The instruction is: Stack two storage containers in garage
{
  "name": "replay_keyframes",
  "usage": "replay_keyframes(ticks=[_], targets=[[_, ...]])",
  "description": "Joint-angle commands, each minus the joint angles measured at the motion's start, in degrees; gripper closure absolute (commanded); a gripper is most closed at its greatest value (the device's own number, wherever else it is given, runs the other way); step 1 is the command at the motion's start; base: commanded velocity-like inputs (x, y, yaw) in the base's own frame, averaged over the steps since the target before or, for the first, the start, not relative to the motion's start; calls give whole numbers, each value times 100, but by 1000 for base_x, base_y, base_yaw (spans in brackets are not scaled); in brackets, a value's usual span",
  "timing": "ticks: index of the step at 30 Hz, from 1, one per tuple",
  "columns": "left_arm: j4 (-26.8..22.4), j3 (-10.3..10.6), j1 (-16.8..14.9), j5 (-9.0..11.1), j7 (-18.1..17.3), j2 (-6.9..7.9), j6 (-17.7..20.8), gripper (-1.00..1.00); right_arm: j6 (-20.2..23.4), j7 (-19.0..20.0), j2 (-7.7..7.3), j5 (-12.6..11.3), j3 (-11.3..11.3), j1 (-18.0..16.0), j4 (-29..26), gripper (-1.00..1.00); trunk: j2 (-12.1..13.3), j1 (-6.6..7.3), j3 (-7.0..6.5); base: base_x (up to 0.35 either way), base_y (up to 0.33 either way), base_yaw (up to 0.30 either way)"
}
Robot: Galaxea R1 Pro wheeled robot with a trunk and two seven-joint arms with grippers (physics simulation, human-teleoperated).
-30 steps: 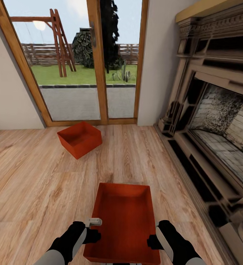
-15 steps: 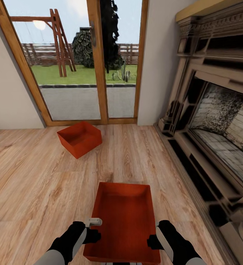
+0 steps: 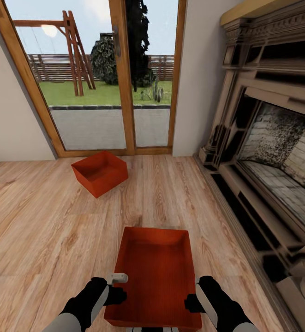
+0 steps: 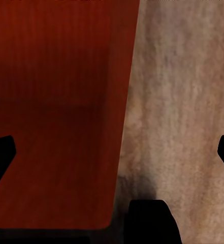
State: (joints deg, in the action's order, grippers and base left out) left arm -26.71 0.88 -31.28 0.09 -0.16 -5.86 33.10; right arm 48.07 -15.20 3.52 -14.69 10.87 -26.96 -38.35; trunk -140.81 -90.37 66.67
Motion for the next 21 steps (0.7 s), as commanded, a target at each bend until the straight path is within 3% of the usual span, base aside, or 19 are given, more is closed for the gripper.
replay_keyframes(ticks=[1, 21], targets=[[-10, 9, 0, 0, -2, 0, 30, -100, 13, -54, -4, -60, 21, -2, -7, -100, -2, 1, 5, 0, 0, 0], [-10, 9, 0, 0, -2, -2, 30, -100, 11, -54, -4, -60, 21, -2, -8, -100, -42, -21, 23, 0, 0, 0]])
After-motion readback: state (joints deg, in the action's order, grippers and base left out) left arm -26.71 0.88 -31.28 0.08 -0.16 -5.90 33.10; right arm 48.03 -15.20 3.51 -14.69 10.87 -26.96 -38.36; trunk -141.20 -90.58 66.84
